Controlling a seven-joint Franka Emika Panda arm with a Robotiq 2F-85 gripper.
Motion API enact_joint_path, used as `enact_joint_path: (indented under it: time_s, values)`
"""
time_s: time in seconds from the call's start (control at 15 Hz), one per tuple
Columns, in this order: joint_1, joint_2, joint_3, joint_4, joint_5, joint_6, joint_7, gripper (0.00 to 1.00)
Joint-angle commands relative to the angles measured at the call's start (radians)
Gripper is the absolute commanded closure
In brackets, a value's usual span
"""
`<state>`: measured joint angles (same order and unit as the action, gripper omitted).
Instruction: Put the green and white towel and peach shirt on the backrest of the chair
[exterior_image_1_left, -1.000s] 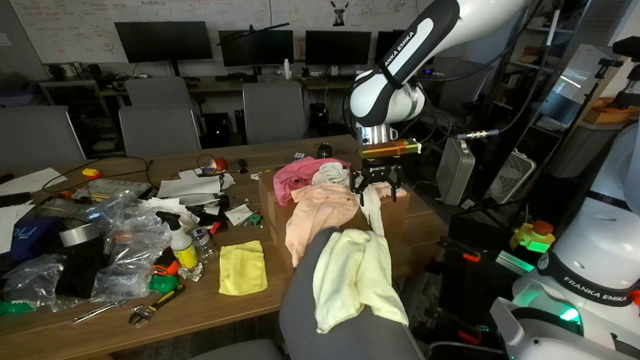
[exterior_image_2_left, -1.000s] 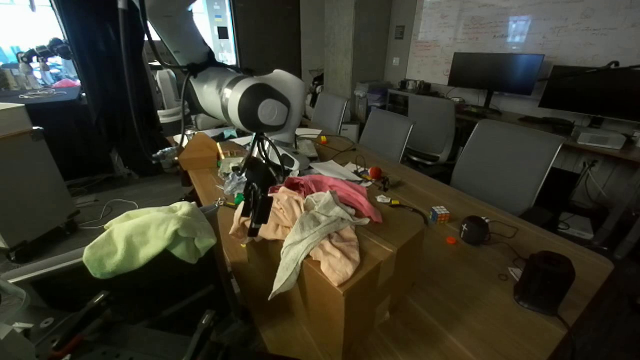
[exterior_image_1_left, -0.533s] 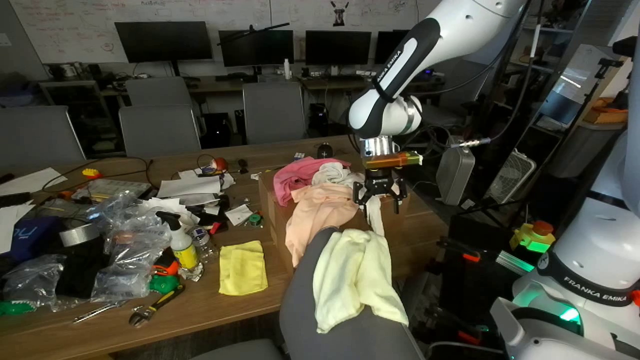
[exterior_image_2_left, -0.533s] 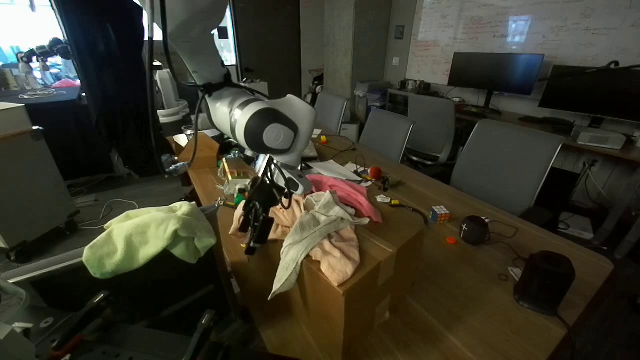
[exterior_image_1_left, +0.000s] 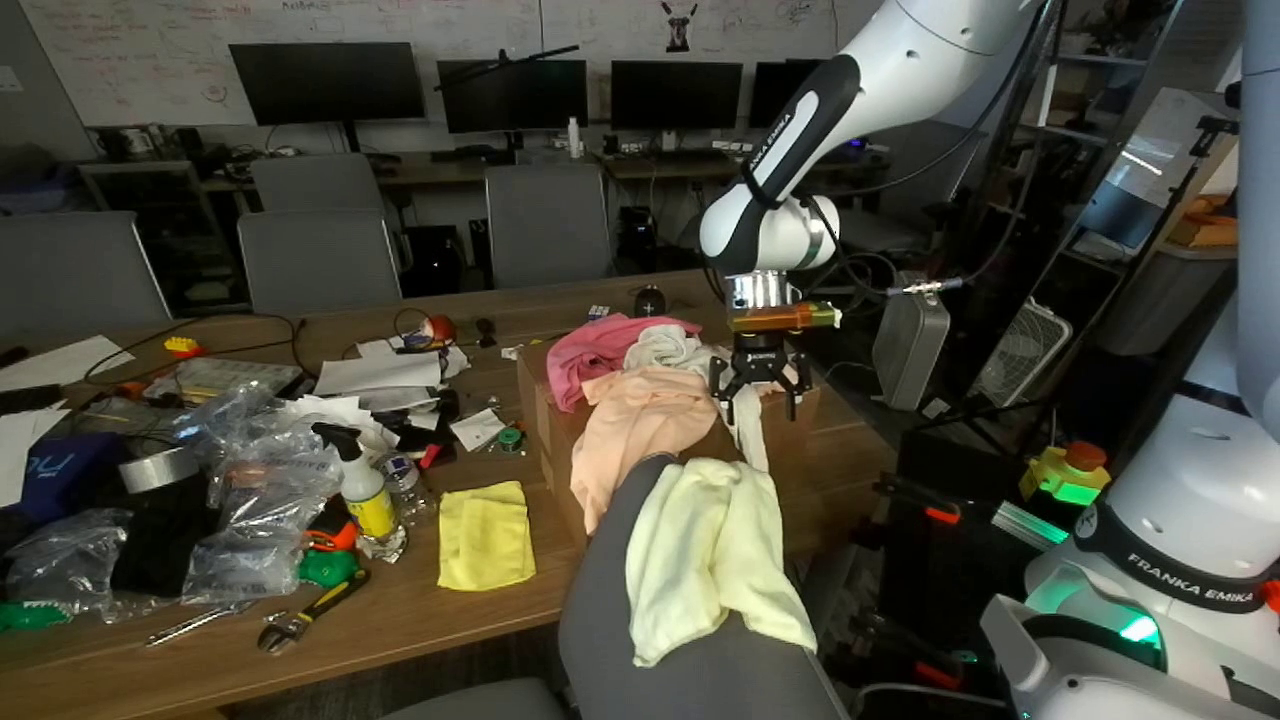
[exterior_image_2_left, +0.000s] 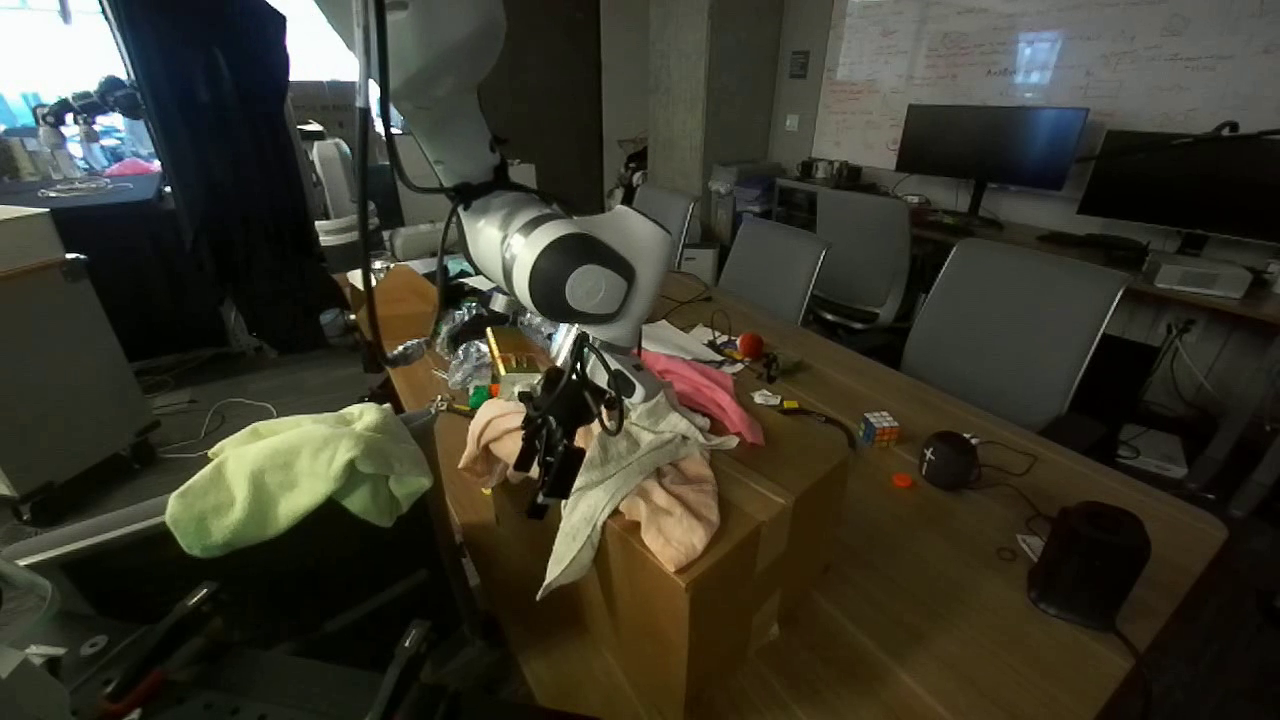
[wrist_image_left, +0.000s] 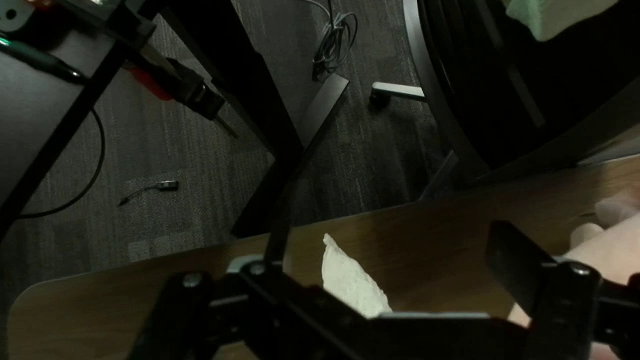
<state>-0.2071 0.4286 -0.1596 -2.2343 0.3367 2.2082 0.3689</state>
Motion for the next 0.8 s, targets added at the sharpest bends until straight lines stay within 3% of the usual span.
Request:
enact_joint_path:
  time_s: [0.0, 0.73]
  values:
    - [-0.003, 0.033, -0.014, 0.072, 0.019, -0.006, -0.002, 0.0]
    - [-0.021, 0.162, -0.018, 0.181, 0.017, -0.026, -0.001, 0.0]
